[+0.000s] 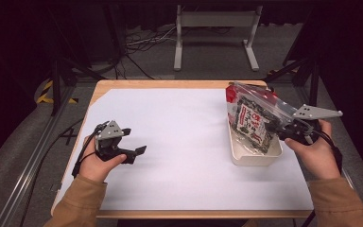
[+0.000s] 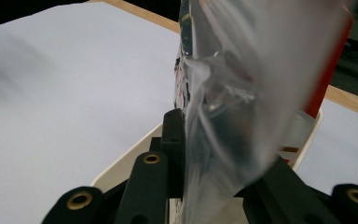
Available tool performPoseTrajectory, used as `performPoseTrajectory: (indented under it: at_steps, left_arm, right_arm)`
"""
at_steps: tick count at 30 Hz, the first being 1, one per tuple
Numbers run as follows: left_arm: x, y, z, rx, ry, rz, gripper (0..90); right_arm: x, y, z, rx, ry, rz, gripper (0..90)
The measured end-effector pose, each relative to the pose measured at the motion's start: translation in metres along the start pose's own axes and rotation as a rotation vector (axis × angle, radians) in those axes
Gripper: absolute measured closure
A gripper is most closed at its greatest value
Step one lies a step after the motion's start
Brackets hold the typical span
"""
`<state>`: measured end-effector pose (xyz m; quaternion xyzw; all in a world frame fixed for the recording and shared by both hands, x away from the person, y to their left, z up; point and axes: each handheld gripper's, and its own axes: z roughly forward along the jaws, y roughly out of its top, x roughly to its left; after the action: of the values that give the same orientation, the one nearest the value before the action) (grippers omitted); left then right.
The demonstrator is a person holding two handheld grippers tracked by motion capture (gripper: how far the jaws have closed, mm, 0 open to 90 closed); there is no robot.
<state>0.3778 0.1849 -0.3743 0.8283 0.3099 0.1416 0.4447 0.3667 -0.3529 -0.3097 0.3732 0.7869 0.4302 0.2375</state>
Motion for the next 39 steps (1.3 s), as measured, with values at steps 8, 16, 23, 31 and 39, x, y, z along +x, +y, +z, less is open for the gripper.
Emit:
performPoseTrajectory:
  at_steps: [8, 16, 23, 31, 39]
  left_arm:
    - [0.001, 0.000, -0.001, -0.003, 0.011, 0.001, 10.9]
    - [0.004, -0.006, 0.001, 0.014, 0.011, -0.011, 9.7]
    - [0.002, -0.007, -0.004, 0.010, 0.015, -0.002, 9.3]
    - [0.000, -0.015, -0.015, -0.001, 0.027, 0.002, 8.7]
    - [0.001, -0.028, -0.025, -0.002, 0.041, -0.007, 8.3]
  right_arm:
    - [-0.007, -0.010, -0.002, -0.051, 0.005, 0.016, 75.2]
    - [-0.010, -0.014, -0.001, -0.111, -0.060, 0.029, 62.1]
    - [-0.010, -0.016, -0.004, -0.193, -0.068, 0.099, 38.4]
    - [0.001, -0.023, -0.021, -0.215, -0.107, 0.086, 29.9]
    - [0.012, -0.038, -0.034, -0.205, -0.160, 0.067, 29.4]
